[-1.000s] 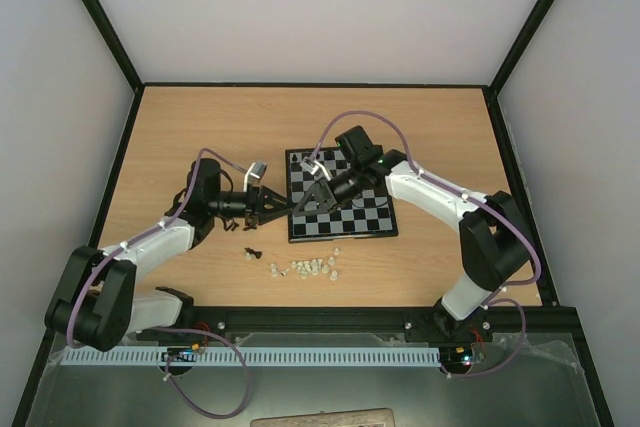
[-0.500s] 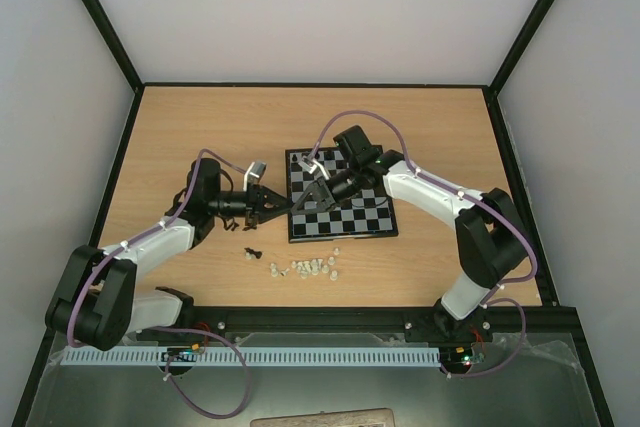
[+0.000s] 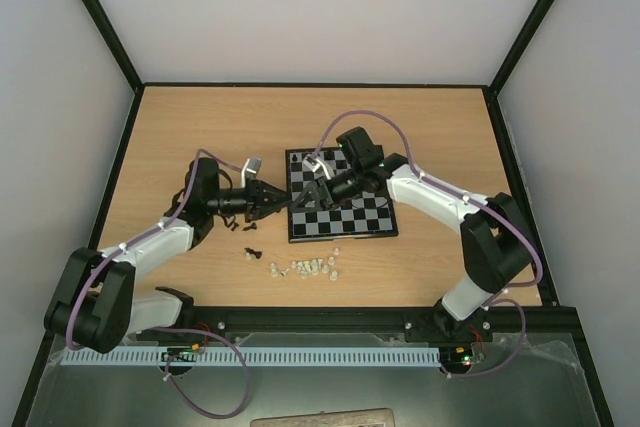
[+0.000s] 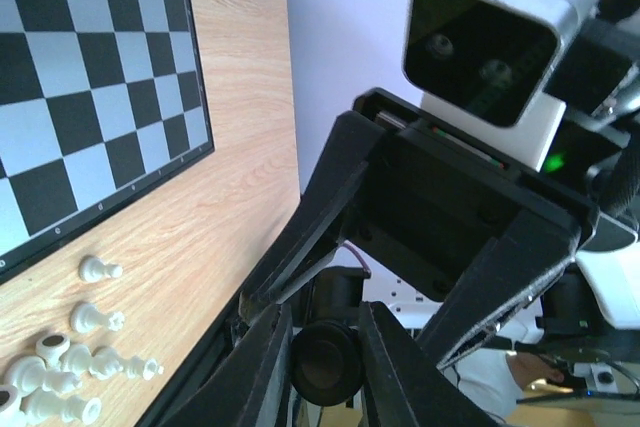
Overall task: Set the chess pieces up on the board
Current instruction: Place the chess piece on the chessboard, then move the chess piece to the chessboard.
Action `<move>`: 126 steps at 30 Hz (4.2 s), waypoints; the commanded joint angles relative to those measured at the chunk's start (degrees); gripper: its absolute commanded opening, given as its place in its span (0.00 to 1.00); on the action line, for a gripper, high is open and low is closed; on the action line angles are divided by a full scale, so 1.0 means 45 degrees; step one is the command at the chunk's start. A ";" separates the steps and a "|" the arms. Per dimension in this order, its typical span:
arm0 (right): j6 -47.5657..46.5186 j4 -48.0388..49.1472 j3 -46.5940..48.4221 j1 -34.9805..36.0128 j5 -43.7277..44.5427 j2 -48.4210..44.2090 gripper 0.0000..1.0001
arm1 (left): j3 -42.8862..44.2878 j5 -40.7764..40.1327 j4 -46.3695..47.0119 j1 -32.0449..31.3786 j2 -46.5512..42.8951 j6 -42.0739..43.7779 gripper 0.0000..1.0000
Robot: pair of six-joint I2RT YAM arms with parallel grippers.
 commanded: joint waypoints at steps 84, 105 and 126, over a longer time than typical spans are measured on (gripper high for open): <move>0.2603 0.1965 -0.1421 -0.0052 0.5135 -0.2089 0.08 | 0.5711 -0.6045 -0.6366 0.1383 0.3660 0.5952 0.44; 0.1195 -0.1114 0.0236 -0.1005 0.6213 -0.2336 0.09 | 1.1550 -0.7818 -0.7796 0.0221 1.0462 0.7697 0.04; 0.1324 -0.0658 -0.0099 -0.1131 0.5575 -0.2113 0.09 | 1.2460 -0.7306 -0.8410 0.0386 1.1989 0.8096 0.06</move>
